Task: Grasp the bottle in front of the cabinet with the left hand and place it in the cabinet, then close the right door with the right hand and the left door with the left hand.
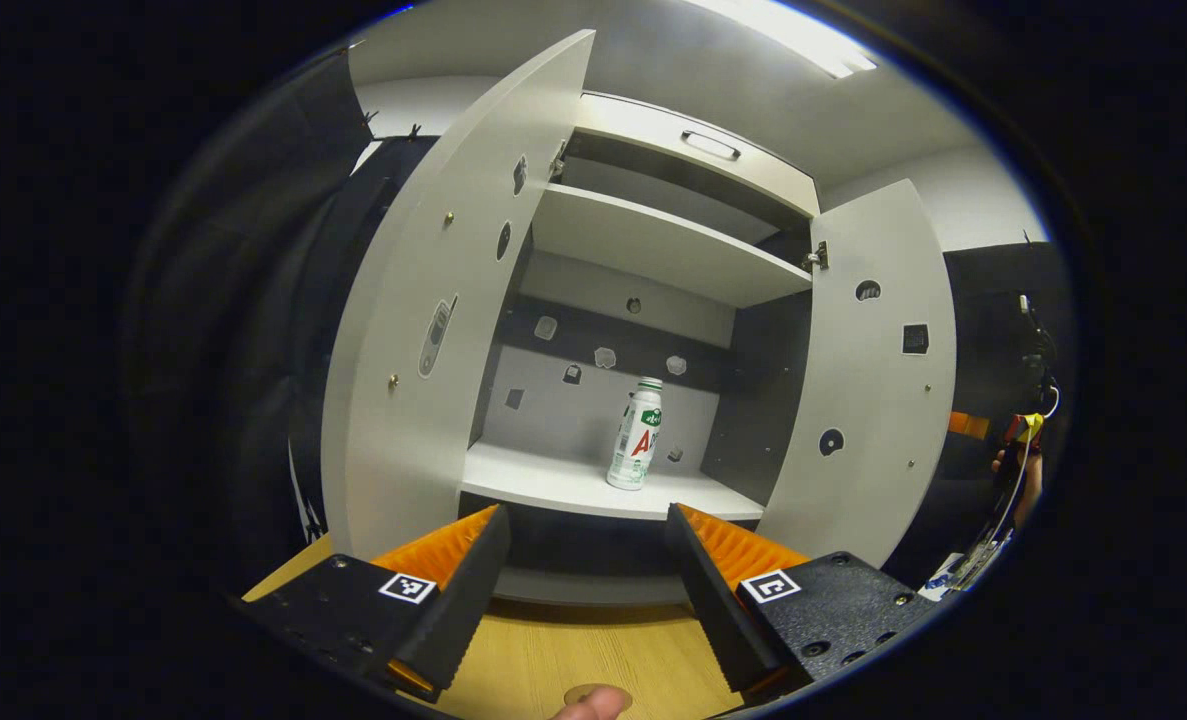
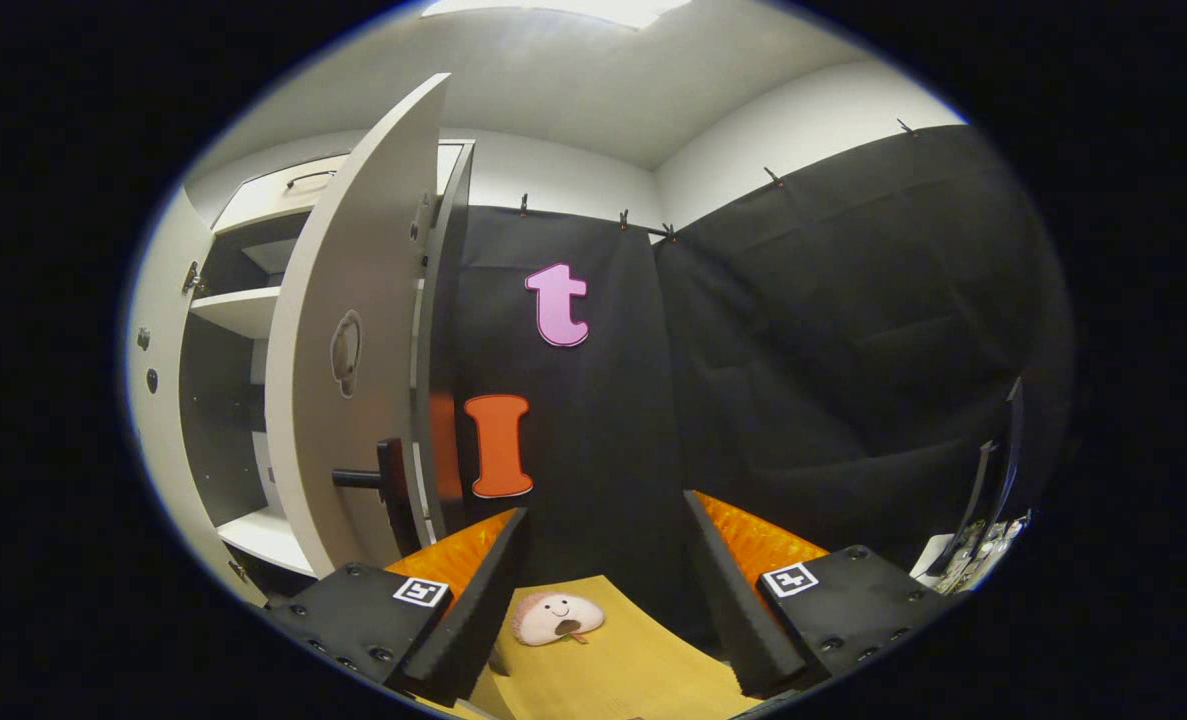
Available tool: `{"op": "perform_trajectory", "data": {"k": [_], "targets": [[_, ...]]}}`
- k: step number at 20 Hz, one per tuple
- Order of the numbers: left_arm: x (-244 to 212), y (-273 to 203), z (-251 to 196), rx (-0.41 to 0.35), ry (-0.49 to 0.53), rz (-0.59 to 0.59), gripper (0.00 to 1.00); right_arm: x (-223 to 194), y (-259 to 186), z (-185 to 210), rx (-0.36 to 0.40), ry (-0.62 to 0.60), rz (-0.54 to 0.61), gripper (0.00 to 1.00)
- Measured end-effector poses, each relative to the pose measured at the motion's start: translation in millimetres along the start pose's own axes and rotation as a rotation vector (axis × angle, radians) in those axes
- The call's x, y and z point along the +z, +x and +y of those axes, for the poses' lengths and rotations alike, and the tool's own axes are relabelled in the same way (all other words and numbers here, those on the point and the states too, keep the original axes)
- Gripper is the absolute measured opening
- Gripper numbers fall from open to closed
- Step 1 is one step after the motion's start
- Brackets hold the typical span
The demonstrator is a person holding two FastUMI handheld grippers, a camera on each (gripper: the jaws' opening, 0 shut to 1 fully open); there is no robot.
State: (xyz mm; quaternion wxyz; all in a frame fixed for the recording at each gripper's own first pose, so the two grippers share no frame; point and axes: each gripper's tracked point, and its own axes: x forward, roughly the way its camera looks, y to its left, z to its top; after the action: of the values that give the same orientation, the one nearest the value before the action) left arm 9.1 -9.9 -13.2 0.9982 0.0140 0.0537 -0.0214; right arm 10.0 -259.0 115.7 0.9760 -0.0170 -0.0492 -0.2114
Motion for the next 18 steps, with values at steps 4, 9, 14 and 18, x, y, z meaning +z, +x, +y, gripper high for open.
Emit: {"op": "perform_trajectory", "data": {"k": [4, 9, 14, 18], "targets": [[12.4, -4.7, 11.7, 0.066, 0.021, -0.060, 0.95, -0.7, -0.6, 10.7, 0.032, -0.010, -0.010, 0.98], [13.9, -5.2, 19.2, 0.086, 0.033, -0.070, 0.95, 0.0, 0.6, 20.1, 0.068, -0.003, -0.025, 0.97], [15.7, -1.3, 18.9, 0.082, 0.040, -0.076, 0.95, 2.5, 0.8, 25.6, 0.087, -0.018, -0.029, 0.97], [17.7, 3.9, 10.1, 0.055, 0.039, -0.084, 0.96, 1.3, -4.8, 37.8, 0.122, 0.006, -0.048, 0.96]]}}
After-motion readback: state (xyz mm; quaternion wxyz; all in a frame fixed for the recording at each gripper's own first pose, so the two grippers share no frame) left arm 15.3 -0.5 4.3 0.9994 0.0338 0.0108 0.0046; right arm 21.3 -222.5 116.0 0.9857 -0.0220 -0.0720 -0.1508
